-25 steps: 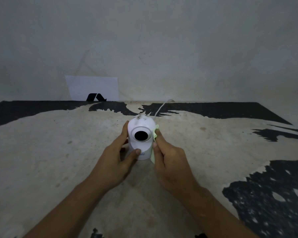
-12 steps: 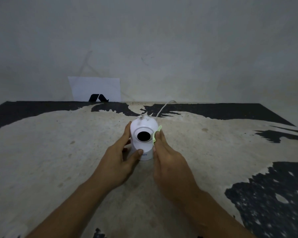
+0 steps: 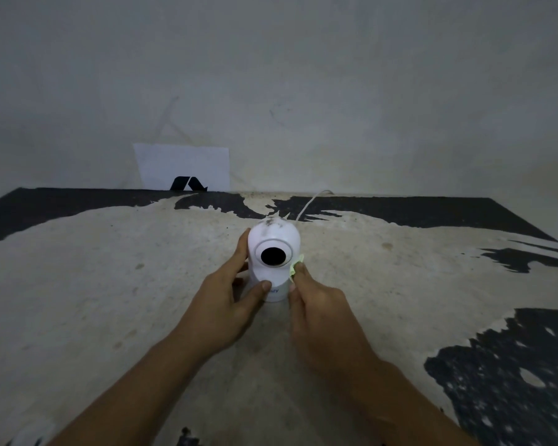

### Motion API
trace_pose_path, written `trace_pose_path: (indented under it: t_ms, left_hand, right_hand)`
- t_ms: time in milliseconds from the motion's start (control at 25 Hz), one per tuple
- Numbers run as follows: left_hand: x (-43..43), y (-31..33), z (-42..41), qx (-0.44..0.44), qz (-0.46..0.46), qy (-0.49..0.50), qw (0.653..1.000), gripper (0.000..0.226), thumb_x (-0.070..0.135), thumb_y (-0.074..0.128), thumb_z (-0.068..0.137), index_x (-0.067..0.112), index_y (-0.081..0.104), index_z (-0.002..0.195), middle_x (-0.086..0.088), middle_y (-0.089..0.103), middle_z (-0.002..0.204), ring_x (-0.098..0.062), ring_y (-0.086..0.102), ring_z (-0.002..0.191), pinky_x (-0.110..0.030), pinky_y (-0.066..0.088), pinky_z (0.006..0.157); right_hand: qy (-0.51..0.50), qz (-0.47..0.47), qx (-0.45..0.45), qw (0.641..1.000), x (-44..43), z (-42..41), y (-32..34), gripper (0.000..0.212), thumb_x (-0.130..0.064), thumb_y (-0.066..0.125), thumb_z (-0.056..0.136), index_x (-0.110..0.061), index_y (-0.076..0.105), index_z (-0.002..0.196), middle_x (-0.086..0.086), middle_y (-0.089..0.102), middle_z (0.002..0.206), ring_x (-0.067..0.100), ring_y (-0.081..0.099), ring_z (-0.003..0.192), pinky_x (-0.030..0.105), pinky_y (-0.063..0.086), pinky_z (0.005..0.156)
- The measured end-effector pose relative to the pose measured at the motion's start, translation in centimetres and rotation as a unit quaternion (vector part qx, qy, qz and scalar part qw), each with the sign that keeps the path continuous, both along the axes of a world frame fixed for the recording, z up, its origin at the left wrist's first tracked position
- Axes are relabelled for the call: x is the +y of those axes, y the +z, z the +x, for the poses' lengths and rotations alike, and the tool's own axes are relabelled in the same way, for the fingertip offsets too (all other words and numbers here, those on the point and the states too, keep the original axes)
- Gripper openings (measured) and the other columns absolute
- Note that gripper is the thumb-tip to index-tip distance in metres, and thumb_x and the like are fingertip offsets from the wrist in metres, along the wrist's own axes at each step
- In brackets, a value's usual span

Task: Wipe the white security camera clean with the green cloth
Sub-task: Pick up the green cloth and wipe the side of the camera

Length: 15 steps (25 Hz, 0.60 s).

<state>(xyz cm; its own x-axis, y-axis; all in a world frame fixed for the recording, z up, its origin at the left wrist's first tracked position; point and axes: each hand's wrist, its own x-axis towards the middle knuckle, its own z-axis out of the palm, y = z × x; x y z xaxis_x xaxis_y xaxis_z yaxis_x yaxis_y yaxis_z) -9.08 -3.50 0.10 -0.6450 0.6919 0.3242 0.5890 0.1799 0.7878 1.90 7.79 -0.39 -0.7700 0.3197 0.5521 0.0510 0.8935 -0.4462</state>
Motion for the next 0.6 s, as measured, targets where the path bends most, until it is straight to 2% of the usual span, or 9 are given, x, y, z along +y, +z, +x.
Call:
trace_pose_path:
  t_ms: [80, 200, 280, 360, 400, 480, 520, 600]
  left_hand:
    - [0.04, -0.06, 0.02, 0.0, -0.002, 0.003, 1.0, 0.076, 0.037, 0.058, 0.086, 0.047, 0.009, 0.143, 0.022, 0.044, 0.136, 0.014, 0.047, 0.107, -0.001, 0.038, 0.084]
    - [0.05, -0.17, -0.08, 0.0, 0.003, 0.003, 1.0, 0.076, 0.038, 0.059, 0.086, 0.045, 0.01, 0.144, 0.014, 0.045, 0.142, -0.006, 0.048, 0.12, -0.02, 0.042, 0.096]
    - [0.01, -0.16, -0.05, 0.003, 0.003, 0.0, 1.0, 0.075, 0.036, 0.059, 0.087, 0.045, 0.01, 0.144, 0.014, 0.046, 0.141, -0.007, 0.048, 0.12, -0.016, 0.04, 0.093]
    - [0.0, -0.06, 0.03, 0.006, -0.001, 0.001, 1.0, 0.076, 0.036, 0.059, 0.087, 0.045, 0.01, 0.144, 0.014, 0.046, 0.141, -0.005, 0.047, 0.119, -0.011, 0.038, 0.09]
    - [-0.01, -0.03, 0.04, 0.005, -0.001, 0.0, 1.0, 0.076, 0.037, 0.058, 0.086, 0.045, 0.009, 0.144, 0.014, 0.046, 0.141, -0.005, 0.047, 0.119, -0.012, 0.039, 0.091]
    - [-0.03, 0.02, 0.03, 0.002, 0.002, -0.003, 1.0, 0.076, 0.037, 0.058, 0.086, 0.045, 0.009, 0.144, 0.013, 0.045, 0.142, -0.007, 0.047, 0.122, -0.022, 0.042, 0.097]
    - [-0.04, 0.02, 0.01, 0.001, 0.005, -0.004, 1.0, 0.076, 0.037, 0.058, 0.086, 0.045, 0.009, 0.144, 0.013, 0.045, 0.142, -0.009, 0.047, 0.123, -0.027, 0.043, 0.1]
    - [-0.05, 0.04, -0.01, 0.0, 0.005, -0.008, 1.0, 0.076, 0.038, 0.058, 0.086, 0.045, 0.009, 0.143, 0.013, 0.044, 0.143, -0.01, 0.047, 0.125, -0.034, 0.044, 0.103]
  right_hand:
    - [-0.005, 0.014, 0.005, 1.0, -0.18, 0.09, 0.07, 0.048, -0.021, 0.032, 0.094, 0.005, 0.05, 0.13, 0.024, 0.069, 0.107, 0.024, 0.068, 0.073, 0.031, 0.057, 0.067]
    - [0.002, 0.004, 0.01, 1.0, -0.49, -0.1, -0.04, 0.045, -0.02, 0.033, 0.095, 0.005, 0.052, 0.127, 0.025, 0.068, 0.107, 0.024, 0.068, 0.073, 0.031, 0.056, 0.065]
    - [0.008, -0.021, 0.002, 1.0, -0.43, -0.01, -0.14, 0.041, -0.019, 0.034, 0.095, 0.002, 0.056, 0.122, 0.018, 0.07, 0.095, 0.02, 0.064, 0.07, 0.021, 0.048, 0.063]
    - [0.007, -0.042, 0.024, 0.999, -0.27, 0.02, 0.17, 0.038, -0.019, 0.035, 0.095, 0.002, 0.059, 0.117, 0.014, 0.069, 0.085, 0.014, 0.061, 0.067, 0.016, 0.047, 0.062]
    - [0.007, -0.044, 0.044, 0.998, -0.14, -0.04, 0.38, 0.038, -0.018, 0.035, 0.096, 0.003, 0.058, 0.118, 0.014, 0.069, 0.086, 0.013, 0.061, 0.069, 0.015, 0.049, 0.066]
    - [0.008, -0.051, 0.061, 0.997, 0.14, -0.14, 0.41, 0.038, -0.017, 0.038, 0.098, 0.004, 0.055, 0.123, 0.013, 0.069, 0.086, 0.007, 0.059, 0.069, 0.003, 0.042, 0.07]
    - [0.006, -0.068, 0.054, 0.996, 0.22, -0.14, 0.43, 0.034, -0.015, 0.039, 0.098, 0.003, 0.056, 0.122, 0.009, 0.067, 0.081, 0.001, 0.055, 0.063, 0.0, 0.039, 0.065]
    - [0.013, -0.103, 0.048, 0.993, 0.37, -0.14, 0.41, 0.026, -0.011, 0.042, 0.099, -0.003, 0.061, 0.114, -0.004, 0.059, 0.069, -0.001, 0.051, 0.056, 0.003, 0.035, 0.054]
